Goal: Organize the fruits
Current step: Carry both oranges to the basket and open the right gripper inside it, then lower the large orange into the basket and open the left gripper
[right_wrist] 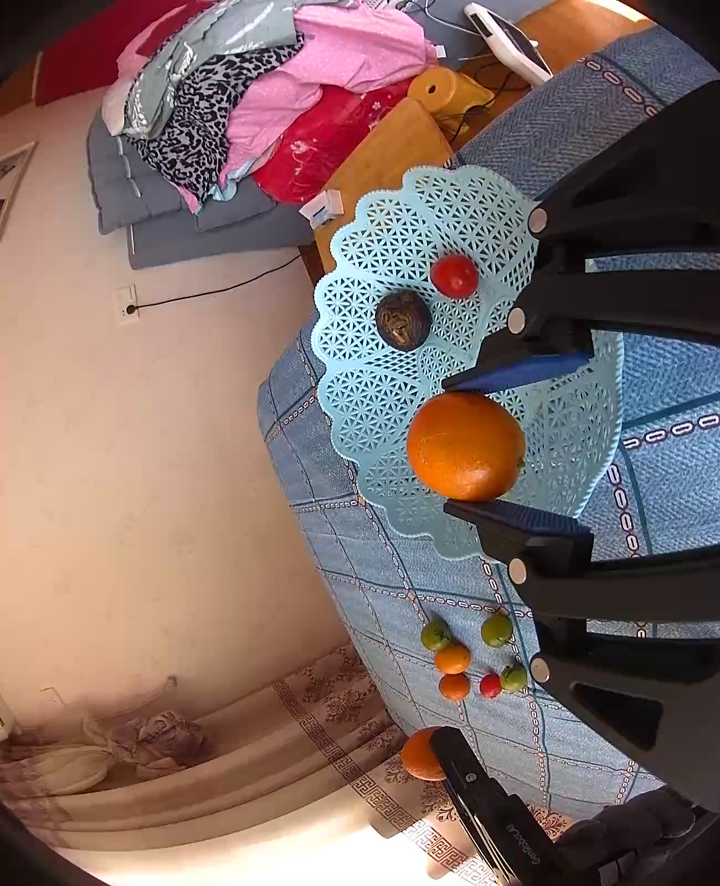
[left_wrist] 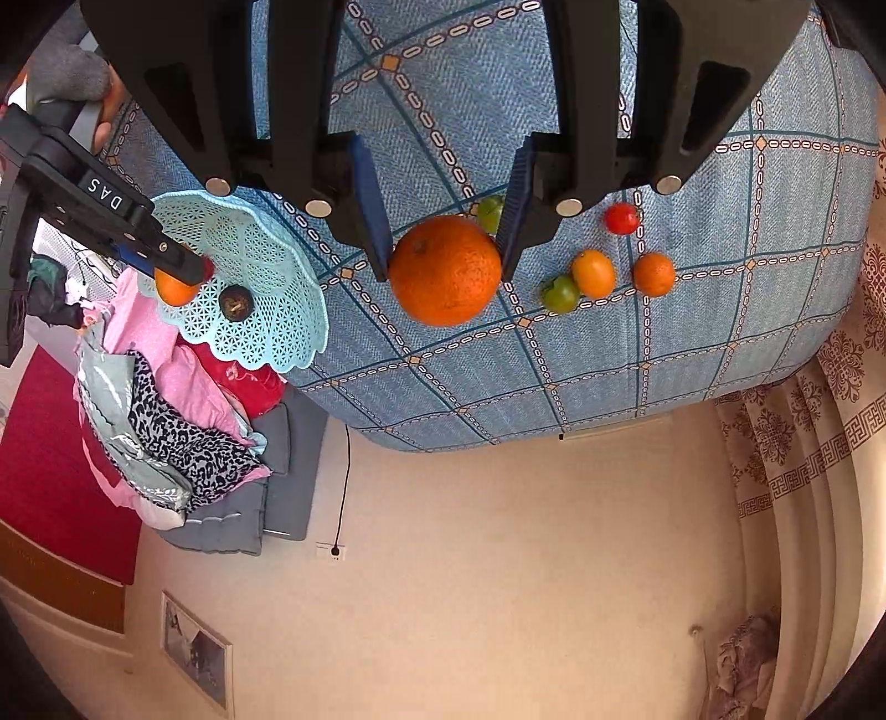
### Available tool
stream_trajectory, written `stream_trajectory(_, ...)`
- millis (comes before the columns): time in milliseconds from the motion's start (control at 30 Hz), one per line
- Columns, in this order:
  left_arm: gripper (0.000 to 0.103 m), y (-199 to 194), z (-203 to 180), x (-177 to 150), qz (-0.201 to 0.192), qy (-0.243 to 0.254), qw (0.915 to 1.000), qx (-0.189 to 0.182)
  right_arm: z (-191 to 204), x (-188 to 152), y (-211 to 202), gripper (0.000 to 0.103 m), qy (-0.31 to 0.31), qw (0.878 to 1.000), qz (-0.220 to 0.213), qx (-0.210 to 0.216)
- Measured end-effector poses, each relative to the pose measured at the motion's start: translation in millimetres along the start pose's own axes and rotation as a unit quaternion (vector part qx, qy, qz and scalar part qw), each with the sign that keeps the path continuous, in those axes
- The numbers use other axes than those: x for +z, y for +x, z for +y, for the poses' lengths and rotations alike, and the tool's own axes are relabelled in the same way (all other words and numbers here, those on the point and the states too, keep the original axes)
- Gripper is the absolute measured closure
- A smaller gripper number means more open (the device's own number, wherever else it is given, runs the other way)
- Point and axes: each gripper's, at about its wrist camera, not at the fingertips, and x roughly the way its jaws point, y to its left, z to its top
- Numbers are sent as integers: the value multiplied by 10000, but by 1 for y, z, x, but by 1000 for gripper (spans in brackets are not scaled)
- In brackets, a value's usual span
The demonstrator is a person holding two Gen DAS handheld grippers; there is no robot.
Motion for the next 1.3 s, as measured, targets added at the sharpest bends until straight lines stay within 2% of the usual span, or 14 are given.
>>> stream_trajectory(267,64,11,-39,3,83,285,9990,-343,-18,-4,5,64,16,9993,9,-362)
stream_trajectory(400,64,17,-52,4,140,386,9983,-423,-24,-6,6,64,90,9992,44,-378)
stream_trajectory(967,64,38,-82,7,330,644,9944,-769,-42,-2,-3,64,310,9981,-165,-510)
stream_trajectory(1300,64,61,-104,5,589,738,9889,-1144,-62,0,-8,64,690,9943,-341,-739)
